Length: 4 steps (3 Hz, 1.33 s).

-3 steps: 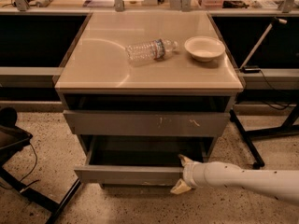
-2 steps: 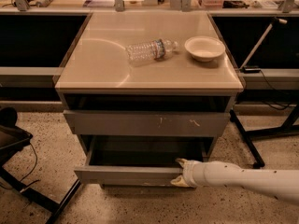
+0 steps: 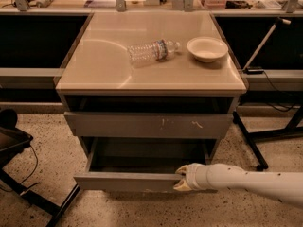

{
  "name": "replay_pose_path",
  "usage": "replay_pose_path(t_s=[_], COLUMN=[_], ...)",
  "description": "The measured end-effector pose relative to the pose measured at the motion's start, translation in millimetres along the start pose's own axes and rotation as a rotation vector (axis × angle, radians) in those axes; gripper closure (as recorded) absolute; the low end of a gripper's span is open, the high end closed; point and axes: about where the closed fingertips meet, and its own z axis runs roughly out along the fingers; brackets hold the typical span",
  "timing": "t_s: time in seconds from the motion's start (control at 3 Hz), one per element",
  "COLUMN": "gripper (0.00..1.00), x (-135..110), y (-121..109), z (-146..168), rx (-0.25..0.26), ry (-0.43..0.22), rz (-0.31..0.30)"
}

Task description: Open middle drawer

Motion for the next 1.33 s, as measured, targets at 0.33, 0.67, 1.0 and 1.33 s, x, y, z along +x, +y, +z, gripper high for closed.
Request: replay_pose_path(t_s=[0.33, 0.67, 1.0, 1.33], gripper=[1.00, 1.00, 1.00, 1.00], x=[-2, 3, 0, 6], y=[-1, 11, 10, 32], z=[-2, -5, -9, -13], rx=[0.000, 0.001, 0.001, 0.013], ry=[0.000, -0.002, -0.002, -0.006], rz=[0.000, 0.000, 0.000, 0.019])
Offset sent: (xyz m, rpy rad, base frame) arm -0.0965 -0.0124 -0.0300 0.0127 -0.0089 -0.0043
